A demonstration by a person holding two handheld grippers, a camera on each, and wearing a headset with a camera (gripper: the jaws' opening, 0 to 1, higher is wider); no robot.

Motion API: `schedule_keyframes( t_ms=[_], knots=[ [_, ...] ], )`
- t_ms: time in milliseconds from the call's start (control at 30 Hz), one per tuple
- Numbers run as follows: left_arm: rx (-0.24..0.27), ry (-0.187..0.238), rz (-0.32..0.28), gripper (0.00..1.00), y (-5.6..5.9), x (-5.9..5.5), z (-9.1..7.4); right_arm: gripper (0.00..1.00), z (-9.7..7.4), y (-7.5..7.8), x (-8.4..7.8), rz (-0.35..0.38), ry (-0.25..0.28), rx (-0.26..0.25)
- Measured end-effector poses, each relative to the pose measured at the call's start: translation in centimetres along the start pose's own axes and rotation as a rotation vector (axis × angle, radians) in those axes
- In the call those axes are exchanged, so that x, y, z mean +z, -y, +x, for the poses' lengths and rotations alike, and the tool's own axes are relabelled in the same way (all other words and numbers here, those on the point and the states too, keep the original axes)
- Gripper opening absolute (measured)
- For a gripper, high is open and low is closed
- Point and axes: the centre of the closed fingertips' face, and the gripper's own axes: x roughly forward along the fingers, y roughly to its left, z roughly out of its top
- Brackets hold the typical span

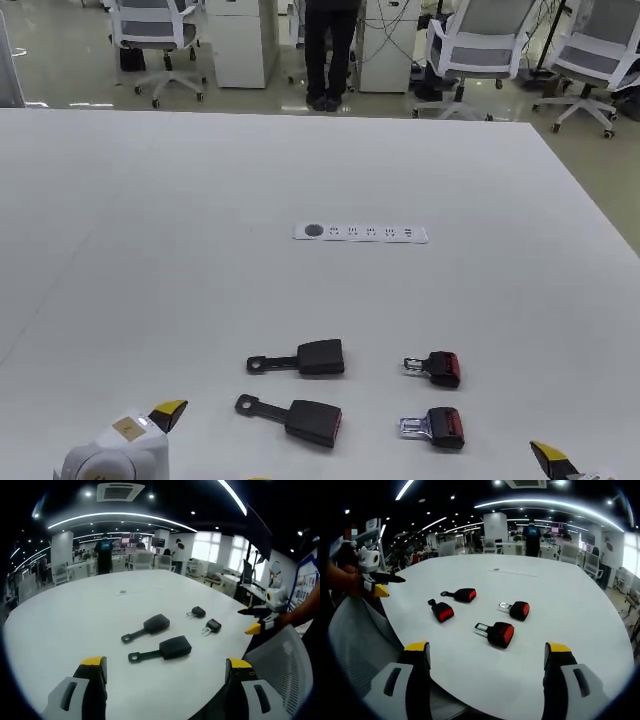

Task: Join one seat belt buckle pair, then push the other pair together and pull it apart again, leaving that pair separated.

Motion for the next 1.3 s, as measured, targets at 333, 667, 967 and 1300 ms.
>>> schedule_keyframes(
  t_ms=[333, 667, 967, 1300],
  knots=[
    [-0.029, -0.011, 0.016, 1.0, 1.1, 0.4, 0.3, 0.95, 0.6, 0.3, 0.2, -0.015, -0.013, 0.014],
    [-0.064, -0.007, 0.032, 1.0, 1.4, 0.5, 1.2, 0.93, 1.5, 0.9, 0.3, -0.039, -0.026, 0.016],
    [-0.097, -0.009, 0.065, 0.97, 1.7, 0.5, 2.7, 0.92, 2.2, 1.5, 0.5, -0.052, -0.043, 0.034],
    [-0.128, -0.032, 0.08, 0.95, 2.1, 0.7, 4.3, 0.89, 3.5, 1.7, 0.7, -0.072, -0.064, 0.069]
  ],
)
